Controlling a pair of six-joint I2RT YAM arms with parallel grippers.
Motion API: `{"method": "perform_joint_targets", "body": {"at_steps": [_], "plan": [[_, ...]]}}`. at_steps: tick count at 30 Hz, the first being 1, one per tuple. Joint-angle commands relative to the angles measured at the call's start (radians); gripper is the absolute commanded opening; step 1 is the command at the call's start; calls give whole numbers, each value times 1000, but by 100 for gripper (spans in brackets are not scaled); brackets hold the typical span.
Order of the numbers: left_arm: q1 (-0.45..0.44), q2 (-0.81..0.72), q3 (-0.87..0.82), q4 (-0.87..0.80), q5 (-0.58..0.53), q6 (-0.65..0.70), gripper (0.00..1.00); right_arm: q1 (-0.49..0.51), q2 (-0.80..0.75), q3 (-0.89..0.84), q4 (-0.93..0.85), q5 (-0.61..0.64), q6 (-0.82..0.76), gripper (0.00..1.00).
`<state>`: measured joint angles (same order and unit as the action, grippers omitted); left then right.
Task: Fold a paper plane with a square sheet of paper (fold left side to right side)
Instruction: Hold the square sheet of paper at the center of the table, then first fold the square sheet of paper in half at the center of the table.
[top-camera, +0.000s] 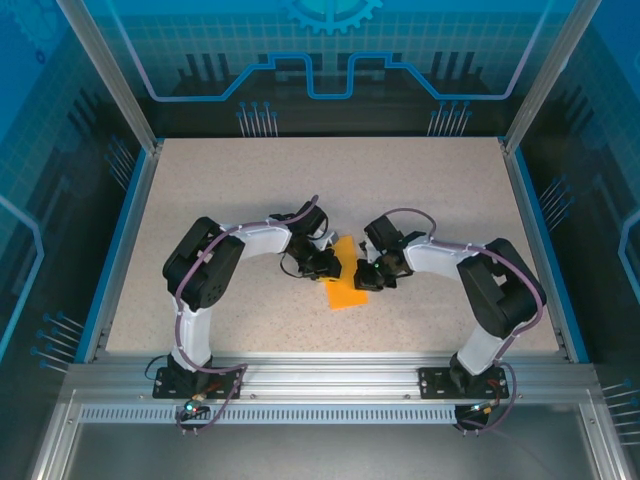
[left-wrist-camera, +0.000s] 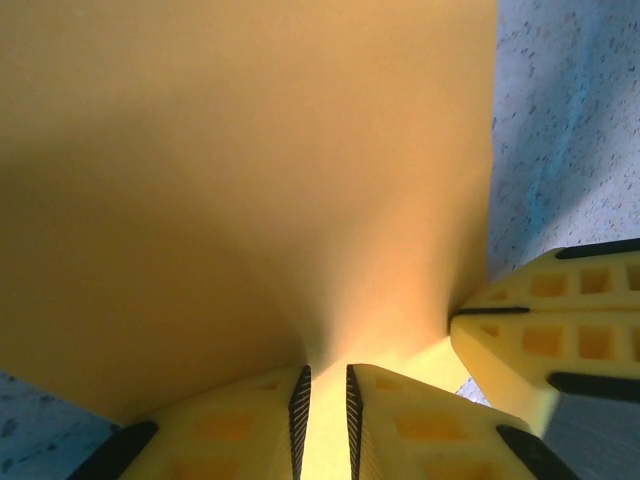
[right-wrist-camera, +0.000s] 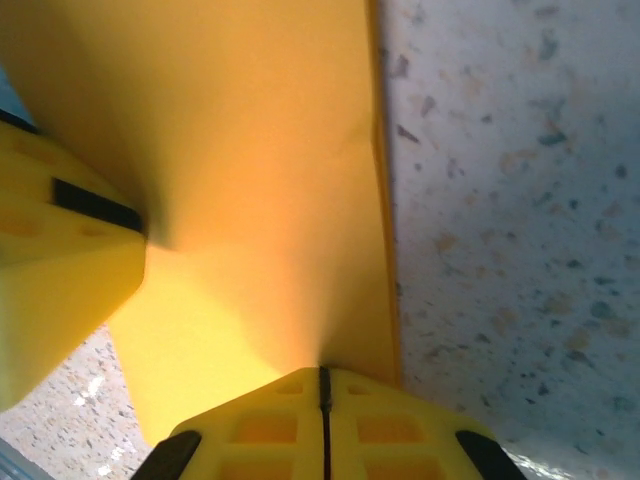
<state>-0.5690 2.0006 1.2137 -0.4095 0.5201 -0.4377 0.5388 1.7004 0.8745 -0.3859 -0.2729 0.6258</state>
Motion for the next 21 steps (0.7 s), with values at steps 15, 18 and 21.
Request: {"method": "perform_joint_targets", "body": {"at_steps": [15,18,21], "plan": [[72,70,63,-19,-69,78,23,11,98,-34,-161,105,-32,6],[87,82,82,-17,-71,80,23,12,102,-38,-167,118,-35,6],[103,91,105,-18,-66,77,25,11,102,-43,-163,120,-34,6]]}}
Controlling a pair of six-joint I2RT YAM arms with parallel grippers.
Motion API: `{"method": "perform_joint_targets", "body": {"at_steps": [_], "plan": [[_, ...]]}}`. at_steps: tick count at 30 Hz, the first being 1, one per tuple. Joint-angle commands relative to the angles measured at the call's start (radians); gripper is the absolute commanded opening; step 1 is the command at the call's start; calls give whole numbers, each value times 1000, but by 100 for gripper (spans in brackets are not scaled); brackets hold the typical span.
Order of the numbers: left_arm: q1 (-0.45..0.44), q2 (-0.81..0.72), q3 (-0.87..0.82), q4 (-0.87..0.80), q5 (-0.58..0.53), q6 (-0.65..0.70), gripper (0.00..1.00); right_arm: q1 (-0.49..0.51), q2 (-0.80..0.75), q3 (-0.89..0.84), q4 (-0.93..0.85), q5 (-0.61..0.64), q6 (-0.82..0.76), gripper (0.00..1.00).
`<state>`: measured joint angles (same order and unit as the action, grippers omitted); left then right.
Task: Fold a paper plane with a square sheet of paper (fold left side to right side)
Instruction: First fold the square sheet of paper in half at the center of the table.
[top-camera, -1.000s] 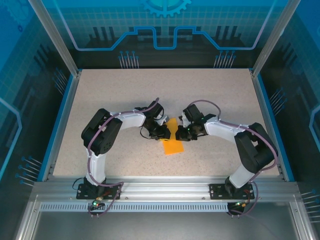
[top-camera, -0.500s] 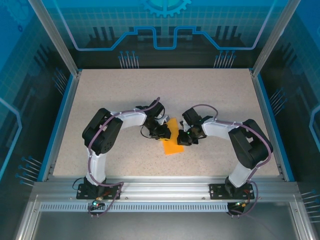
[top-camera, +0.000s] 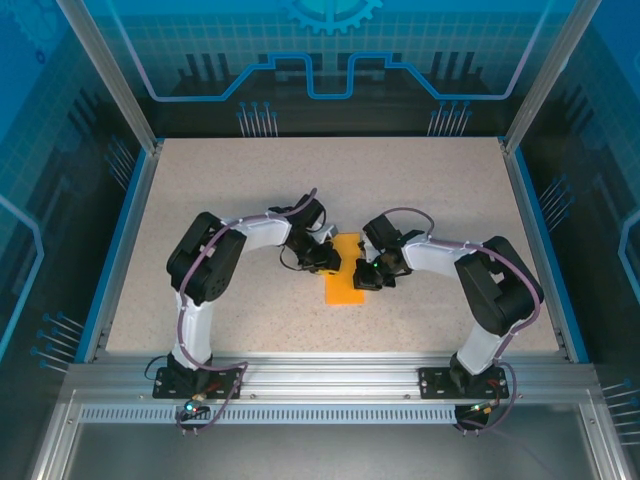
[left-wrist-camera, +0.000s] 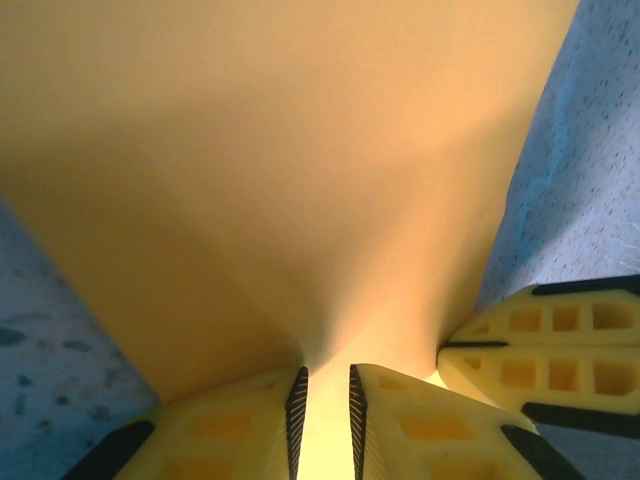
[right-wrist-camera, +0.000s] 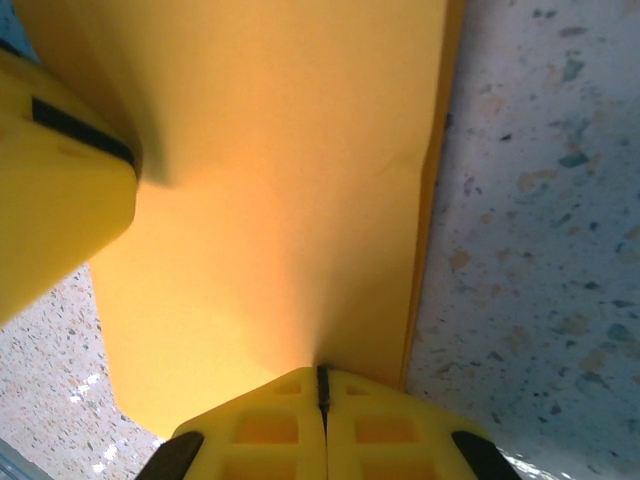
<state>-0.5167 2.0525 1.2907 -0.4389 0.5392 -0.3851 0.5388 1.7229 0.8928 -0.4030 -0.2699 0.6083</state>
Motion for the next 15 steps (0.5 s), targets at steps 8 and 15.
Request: {"method": "perform_joint_targets", "body": {"at_steps": [8,15], "plan": [[88,67,95,2,-83,21,28,10,80,-70,-145,123,-19,6],[123,30,114,15,-65,12,28,10,78,-73,-139,121,-18,6]]}}
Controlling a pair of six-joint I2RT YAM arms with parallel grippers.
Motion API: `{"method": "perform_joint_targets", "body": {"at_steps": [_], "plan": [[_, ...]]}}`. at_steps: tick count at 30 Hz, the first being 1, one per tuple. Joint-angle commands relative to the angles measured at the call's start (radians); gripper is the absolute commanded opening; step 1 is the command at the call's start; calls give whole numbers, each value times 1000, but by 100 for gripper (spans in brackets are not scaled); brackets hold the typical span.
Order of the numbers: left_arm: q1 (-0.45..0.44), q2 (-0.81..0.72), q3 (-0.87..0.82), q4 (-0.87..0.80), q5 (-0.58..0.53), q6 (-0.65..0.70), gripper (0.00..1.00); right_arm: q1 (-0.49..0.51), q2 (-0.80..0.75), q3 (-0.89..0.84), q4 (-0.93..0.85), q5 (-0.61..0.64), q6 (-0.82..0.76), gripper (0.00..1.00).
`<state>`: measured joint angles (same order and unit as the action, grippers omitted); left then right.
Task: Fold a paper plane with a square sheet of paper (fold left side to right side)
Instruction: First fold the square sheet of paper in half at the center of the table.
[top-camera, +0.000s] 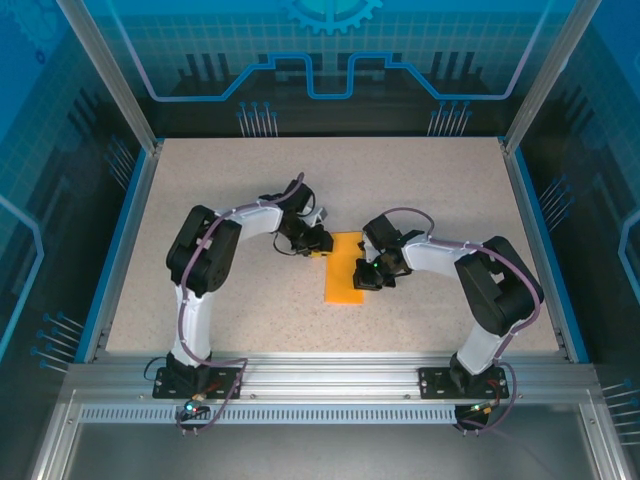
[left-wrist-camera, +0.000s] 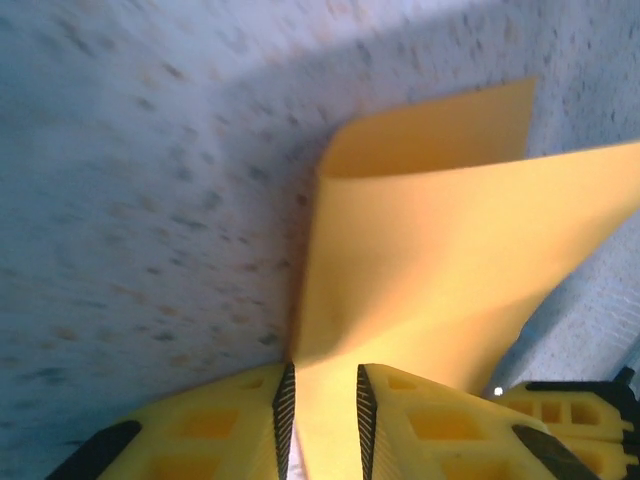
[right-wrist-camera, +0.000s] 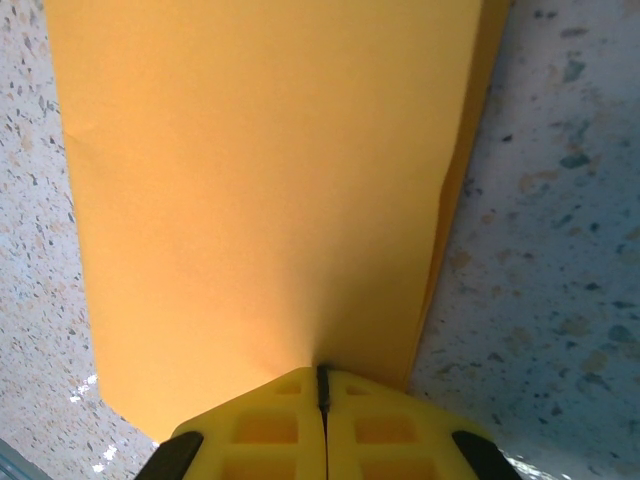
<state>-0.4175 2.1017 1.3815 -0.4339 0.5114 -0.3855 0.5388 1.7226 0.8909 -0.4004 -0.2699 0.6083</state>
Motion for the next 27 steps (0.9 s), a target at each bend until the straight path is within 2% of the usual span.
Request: {"method": "perform_joint_targets", "body": {"at_steps": [1,6,11,16,27], "plan": [[24,-41,12,21,-26,12,27,10,78,-69,-142,120,-17,6],[22,-145,-68,90,37,-10,28,10,76,-69,-141,120,-16,6],[-9,-178,-141,170,109,-51,27,10,80,-67,-139,120,-16,6],[-44,-117,-118,203,136,-68,25,10,82,-65,-143,121,-19,6],[-44,-5,-82,264,101,-83,25,10,86,-66,-153,130,-23,6]]}}
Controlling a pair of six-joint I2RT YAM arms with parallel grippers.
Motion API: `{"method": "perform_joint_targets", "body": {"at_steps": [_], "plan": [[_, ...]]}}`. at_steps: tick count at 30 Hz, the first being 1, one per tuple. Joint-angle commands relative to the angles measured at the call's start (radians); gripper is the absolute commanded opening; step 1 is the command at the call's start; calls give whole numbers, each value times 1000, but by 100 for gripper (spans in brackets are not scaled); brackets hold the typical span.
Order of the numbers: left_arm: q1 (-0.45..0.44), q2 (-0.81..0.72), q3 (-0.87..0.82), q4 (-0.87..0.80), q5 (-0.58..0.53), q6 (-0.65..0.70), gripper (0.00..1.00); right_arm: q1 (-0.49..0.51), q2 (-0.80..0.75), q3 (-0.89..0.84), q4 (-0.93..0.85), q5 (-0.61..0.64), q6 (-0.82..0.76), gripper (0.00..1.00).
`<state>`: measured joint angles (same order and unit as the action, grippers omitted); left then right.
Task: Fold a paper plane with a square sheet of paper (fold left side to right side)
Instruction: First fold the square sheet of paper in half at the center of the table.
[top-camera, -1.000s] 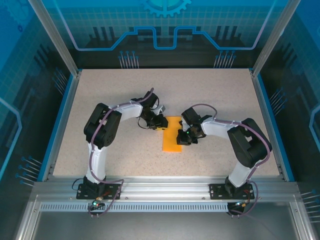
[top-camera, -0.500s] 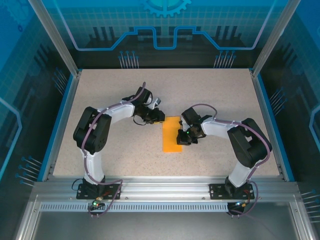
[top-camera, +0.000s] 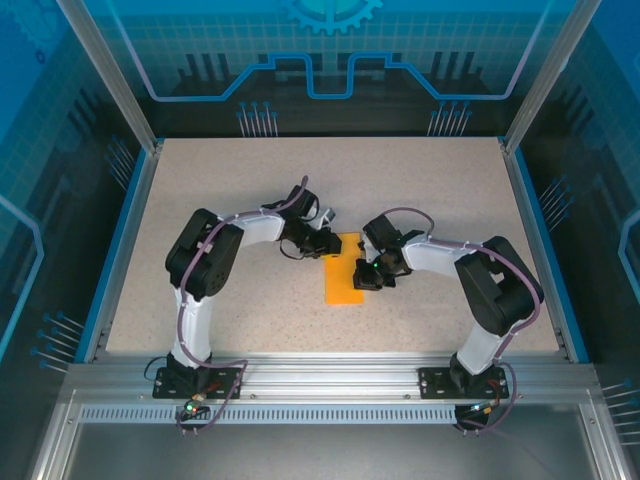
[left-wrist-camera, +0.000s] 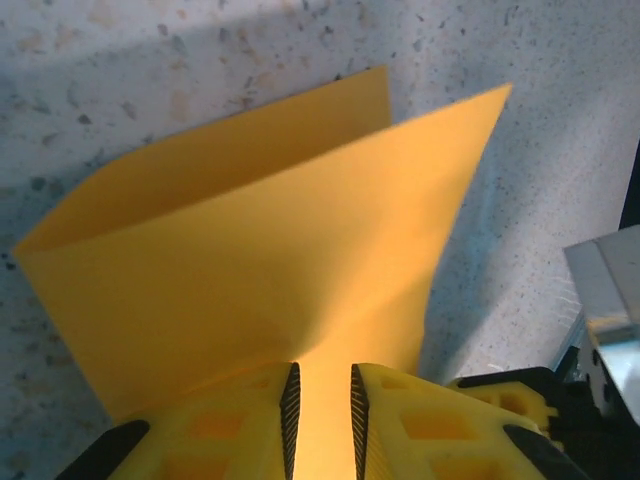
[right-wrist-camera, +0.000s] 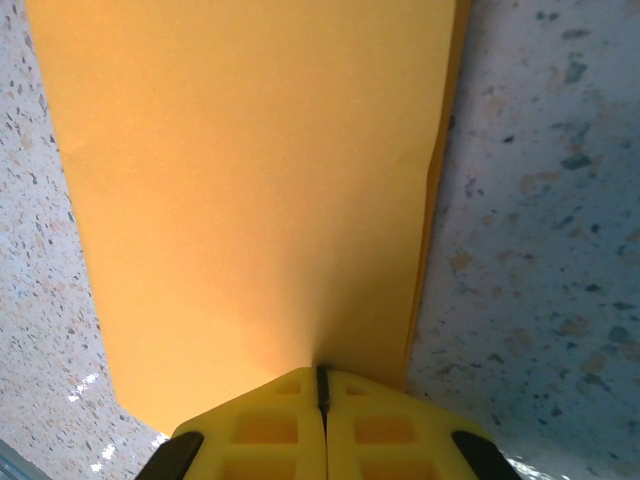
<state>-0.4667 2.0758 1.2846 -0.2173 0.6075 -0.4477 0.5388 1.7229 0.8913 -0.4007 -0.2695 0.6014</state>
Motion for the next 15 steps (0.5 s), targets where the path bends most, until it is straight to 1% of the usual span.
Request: {"method": "perform_joint_targets", "body": {"at_steps": [1,15], "plan": [[6,25,11,57,2,-26,24,10,85,-67,-156,131,-18,6],[37,14,-64,133,-125,-68,24,10,88,-80,-174,159,-34,6]]}}
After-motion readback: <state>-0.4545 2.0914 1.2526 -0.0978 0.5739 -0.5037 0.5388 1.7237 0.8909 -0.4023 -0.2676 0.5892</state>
